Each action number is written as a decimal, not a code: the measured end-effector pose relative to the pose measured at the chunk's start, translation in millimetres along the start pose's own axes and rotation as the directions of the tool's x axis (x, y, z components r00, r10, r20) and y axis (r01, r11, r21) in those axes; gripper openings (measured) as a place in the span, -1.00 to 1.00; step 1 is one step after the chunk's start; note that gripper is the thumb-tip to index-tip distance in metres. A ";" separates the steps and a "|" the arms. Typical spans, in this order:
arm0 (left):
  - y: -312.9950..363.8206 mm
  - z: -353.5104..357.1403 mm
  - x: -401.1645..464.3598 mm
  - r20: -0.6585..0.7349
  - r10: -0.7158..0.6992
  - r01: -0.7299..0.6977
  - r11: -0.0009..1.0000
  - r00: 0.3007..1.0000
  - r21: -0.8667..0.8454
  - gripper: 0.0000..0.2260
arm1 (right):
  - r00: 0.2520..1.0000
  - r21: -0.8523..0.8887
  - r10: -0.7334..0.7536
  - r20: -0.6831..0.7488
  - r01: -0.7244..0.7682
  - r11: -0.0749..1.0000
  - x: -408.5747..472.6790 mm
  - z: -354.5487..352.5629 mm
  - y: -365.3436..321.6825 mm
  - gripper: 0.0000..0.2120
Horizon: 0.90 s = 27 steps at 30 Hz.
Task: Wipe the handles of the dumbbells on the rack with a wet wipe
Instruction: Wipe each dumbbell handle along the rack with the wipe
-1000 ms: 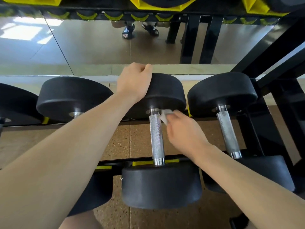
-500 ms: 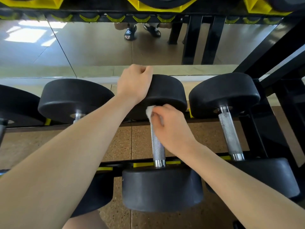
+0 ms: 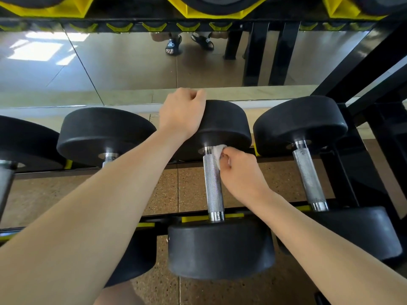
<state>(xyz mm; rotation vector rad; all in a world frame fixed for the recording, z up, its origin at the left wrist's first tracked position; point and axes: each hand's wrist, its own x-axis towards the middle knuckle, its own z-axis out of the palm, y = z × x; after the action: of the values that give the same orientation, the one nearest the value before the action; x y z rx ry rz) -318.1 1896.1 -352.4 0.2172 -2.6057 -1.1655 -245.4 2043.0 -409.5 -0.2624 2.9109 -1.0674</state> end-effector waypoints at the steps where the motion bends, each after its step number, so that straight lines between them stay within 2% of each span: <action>1: 0.3 0.1 -0.1 -0.002 0.000 0.000 1.000 1.000 0.001 -0.62 | 0.985 0.181 0.158 0.069 -0.168 0.969 5.1 1.9 -1.8 -0.81; 2: 0.8 -0.2 -0.3 -0.005 -0.001 0.001 1.000 1.000 0.003 -0.61 | 0.937 0.360 0.310 0.161 -0.348 0.866 11.5 2.6 -3.4 -0.77; 3: 0.6 -0.6 -0.2 -0.005 -0.003 0.003 1.000 1.000 0.006 -0.61 | 0.868 0.495 0.420 0.266 -0.496 0.713 17.5 2.6 -4.4 -0.78; 4: 0.0 -0.7 -0.1 -0.004 -0.003 0.003 1.000 1.000 0.005 -0.61 | 0.809 0.575 0.465 0.360 -0.585 0.572 21.1 2.0 -3.8 -0.80; 6: -0.7 -0.4 0.6 0.001 -0.009 0.009 1.000 1.000 -0.008 -0.62 | 0.755 0.634 0.452 0.475 -0.650 0.420 27.0 0.5 1.7 -0.84; 8: -0.2 -0.3 0.7 0.004 -0.013 0.013 1.000 1.000 -0.017 -0.61 | 0.740 0.659 0.446 0.504 -0.663 0.355 30.0 0.4 4.3 -0.85; 9: 0.0 -0.4 0.6 0.005 -0.015 0.015 1.000 1.000 -0.018 -0.61 | 0.736 0.655 0.460 0.496 -0.665 0.358 29.7 0.8 1.1 -0.86; 10: 0.4 -1.1 0.3 0.005 -0.019 0.019 1.000 1.000 -0.018 -0.61 | 0.754 0.630 0.475 0.454 -0.649 0.427 27.8 0.9 -3.7 -0.85; 12: 0.8 -1.4 0.2 0.006 -0.026 0.026 0.999 1.000 -0.020 -0.61 | 0.870 0.432 0.420 0.259 -0.493 0.755 19.6 -1.1 -12.1 -0.79; 13: 0.6 -1.3 0.2 0.007 -0.026 0.027 0.999 1.000 -0.024 -0.61 | 0.942 0.271 0.303 0.142 -0.331 0.904 14.5 -1.7 -14.6 -0.74; 14: 0.4 -0.9 0.4 0.009 -0.024 0.024 0.999 1.000 -0.029 -0.60 | 0.988 0.135 0.150 0.044 -0.154 0.979 8.2 -4.0 -18.0 -0.71; 15: 0.1 -0.5 0.3 0.011 -0.022 0.022 0.999 1.000 -0.033 -0.60 | 1.000 0.039 -0.004 -0.007 0.004 0.999 2.2 -8.6 -23.6 -0.73; 16: 0.1 -0.5 0.5 0.012 -0.021 0.021 0.999 1.000 -0.037 -0.60 | 0.989 -0.041 -0.144 -0.021 0.143 0.989 -1.0 -12.5 -27.9 -0.78; 18: -0.2 -0.3 0.6 0.011 -0.022 0.023 0.999 1.000 -0.040 -0.60 | 0.935 -0.256 -0.353 0.038 0.350 0.901 0.3 -13.5 -34.8 -0.83; 21: -0.3 0.0 -0.6 0.014 -0.010 0.011 0.999 1.000 -0.035 -0.59 | 0.892 -0.505 -0.421 0.165 0.443 0.741 8.3 -6.9 -31.2 -0.76; 23: -0.1 -0.6 -0.7 0.020 -0.012 0.013 0.999 1.000 -0.036 -0.59 | 0.872 -0.518 -0.427 0.240 0.487 0.703 8.4 -7.9 -24.5 -0.73; 27: 0.1 -2.1 -0.7 0.025 -0.023 0.025 0.999 0.999 -0.047 -0.61 | 0.799 -0.355 -0.420 0.430 0.578 0.735 0.5 -23.0 -7.3 -0.73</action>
<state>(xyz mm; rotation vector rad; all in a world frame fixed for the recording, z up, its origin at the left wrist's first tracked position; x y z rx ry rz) -316.7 1894.9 -351.1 0.2264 -2.6002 -1.2439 -246.7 2052.1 -387.2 -1.1896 2.7834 -0.2396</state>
